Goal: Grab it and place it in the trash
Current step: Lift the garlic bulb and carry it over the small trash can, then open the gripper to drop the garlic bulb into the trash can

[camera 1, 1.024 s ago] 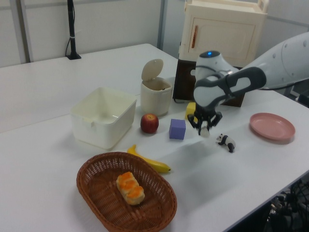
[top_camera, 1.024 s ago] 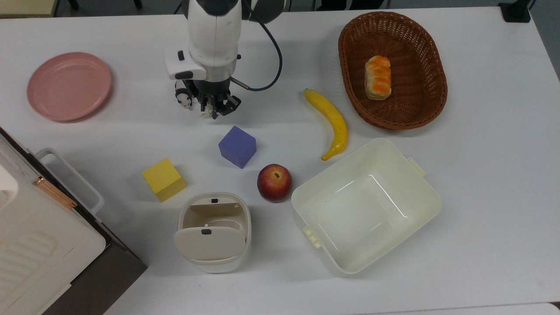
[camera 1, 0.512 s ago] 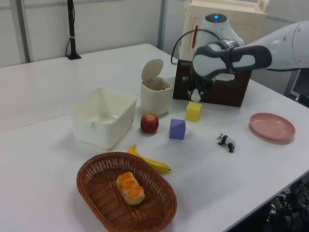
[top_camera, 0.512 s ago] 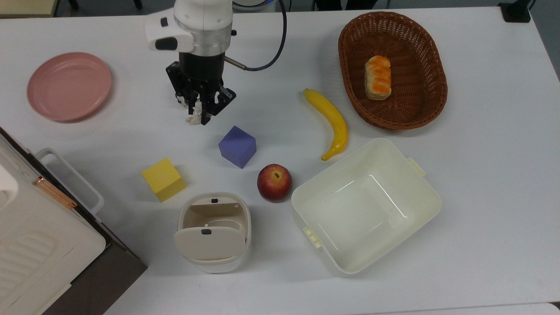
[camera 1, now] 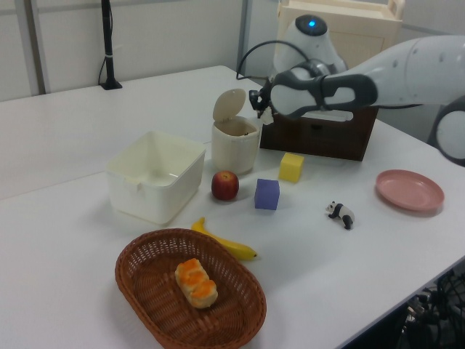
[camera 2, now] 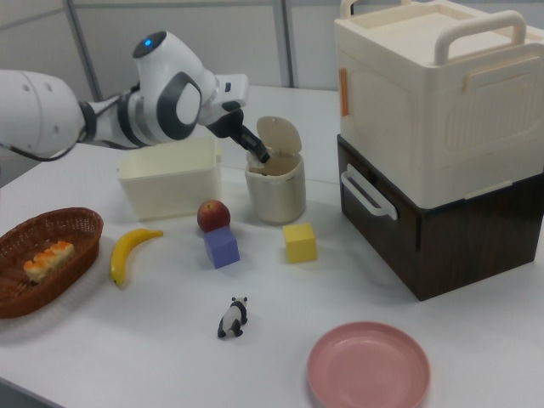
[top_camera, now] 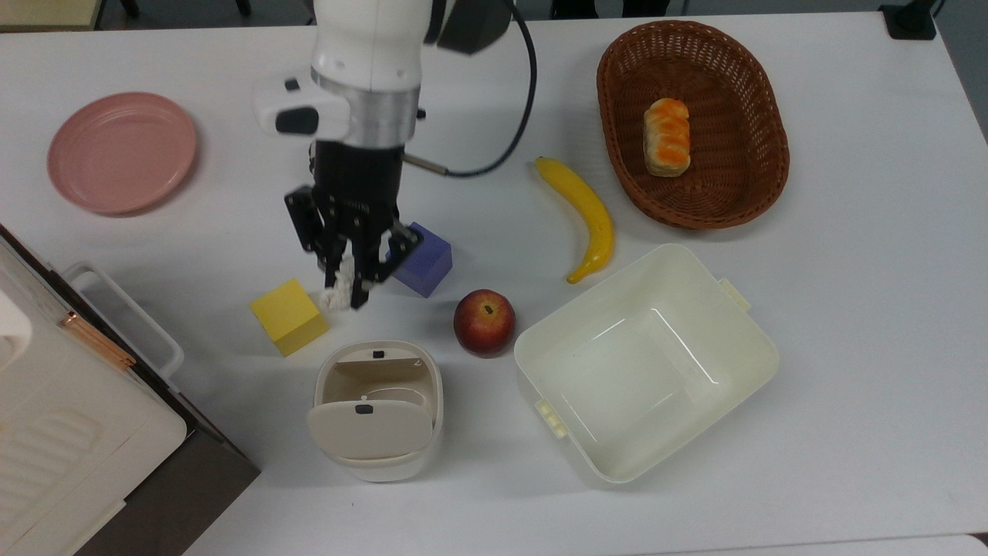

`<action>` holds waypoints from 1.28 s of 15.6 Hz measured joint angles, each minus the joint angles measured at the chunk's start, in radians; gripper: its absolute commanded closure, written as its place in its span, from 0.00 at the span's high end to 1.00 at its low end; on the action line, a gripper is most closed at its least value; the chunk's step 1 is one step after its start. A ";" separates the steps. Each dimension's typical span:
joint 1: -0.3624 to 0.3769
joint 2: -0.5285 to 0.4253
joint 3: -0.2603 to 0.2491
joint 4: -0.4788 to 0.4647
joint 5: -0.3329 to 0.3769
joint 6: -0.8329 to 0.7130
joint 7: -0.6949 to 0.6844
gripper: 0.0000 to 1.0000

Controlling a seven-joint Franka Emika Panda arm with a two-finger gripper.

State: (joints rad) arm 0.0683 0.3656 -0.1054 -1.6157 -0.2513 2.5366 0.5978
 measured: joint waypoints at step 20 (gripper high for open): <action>0.007 0.166 0.002 0.087 -0.105 0.226 -0.001 1.00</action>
State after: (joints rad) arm 0.0755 0.5317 -0.1032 -1.5289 -0.3568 2.7627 0.5973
